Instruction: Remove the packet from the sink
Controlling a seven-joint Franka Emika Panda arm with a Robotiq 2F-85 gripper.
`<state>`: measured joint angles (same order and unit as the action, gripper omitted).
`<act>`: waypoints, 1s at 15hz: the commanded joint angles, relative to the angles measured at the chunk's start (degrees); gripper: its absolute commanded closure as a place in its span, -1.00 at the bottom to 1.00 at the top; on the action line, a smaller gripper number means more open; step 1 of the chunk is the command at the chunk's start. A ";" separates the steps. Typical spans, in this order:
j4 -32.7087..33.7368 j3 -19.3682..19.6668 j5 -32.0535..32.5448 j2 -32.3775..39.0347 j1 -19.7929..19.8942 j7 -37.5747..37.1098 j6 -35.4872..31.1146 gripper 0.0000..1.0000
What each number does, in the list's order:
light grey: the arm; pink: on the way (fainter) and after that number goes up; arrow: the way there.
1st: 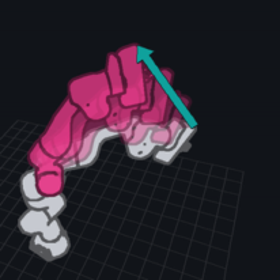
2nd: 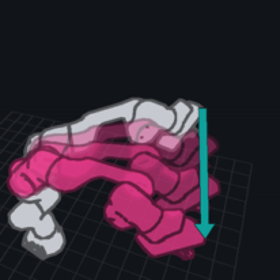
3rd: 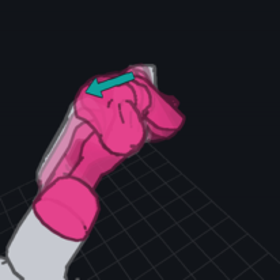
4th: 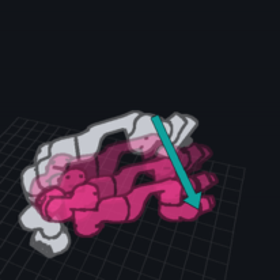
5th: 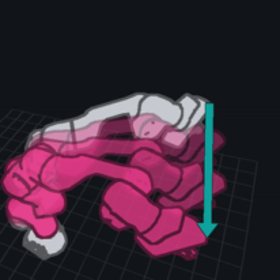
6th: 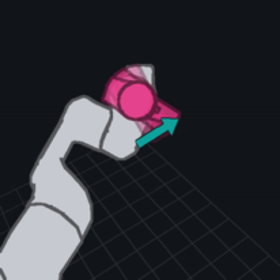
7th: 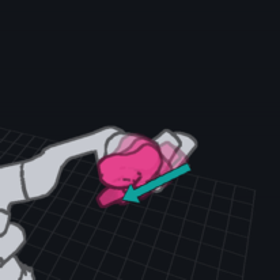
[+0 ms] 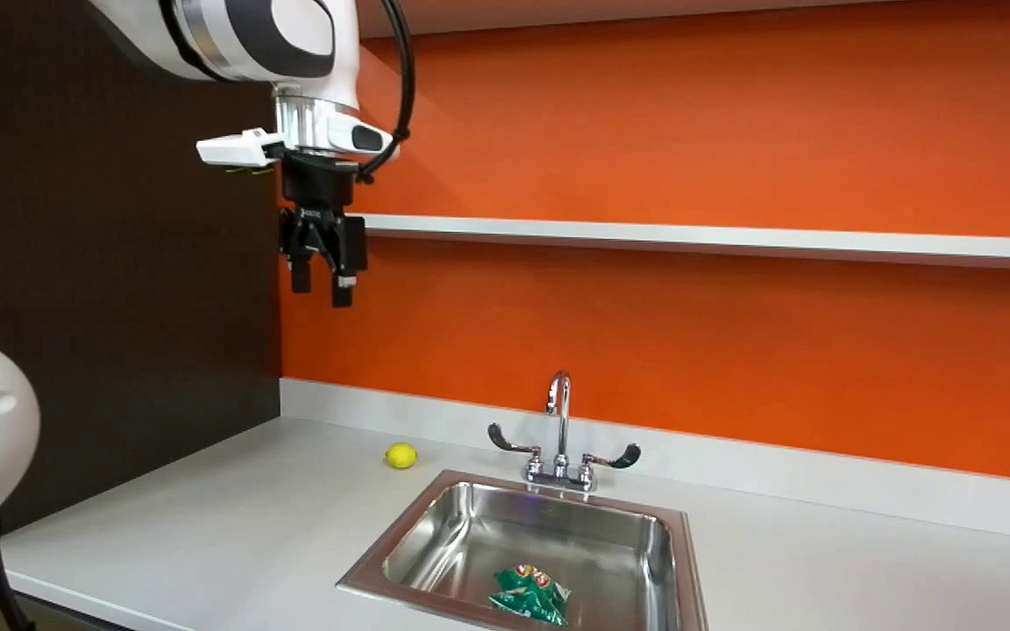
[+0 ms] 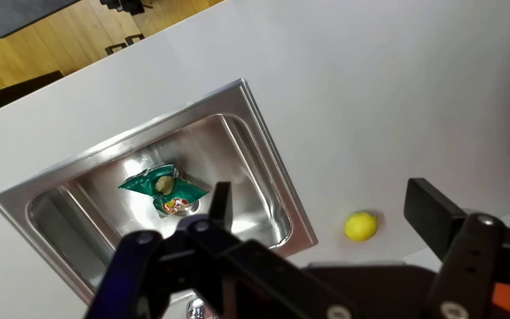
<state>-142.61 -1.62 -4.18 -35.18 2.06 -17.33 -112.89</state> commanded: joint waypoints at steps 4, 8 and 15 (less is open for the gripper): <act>-0.19 6.73 -0.67 10.04 2.21 9.39 -7.01 -1.00; 1.30 9.82 -0.14 18.18 2.94 14.77 -11.66 -1.00; 7.78 11.15 0.55 33.96 3.97 18.71 -19.31 -1.00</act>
<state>-139.88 9.81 -4.21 -8.27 4.96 -0.88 -130.83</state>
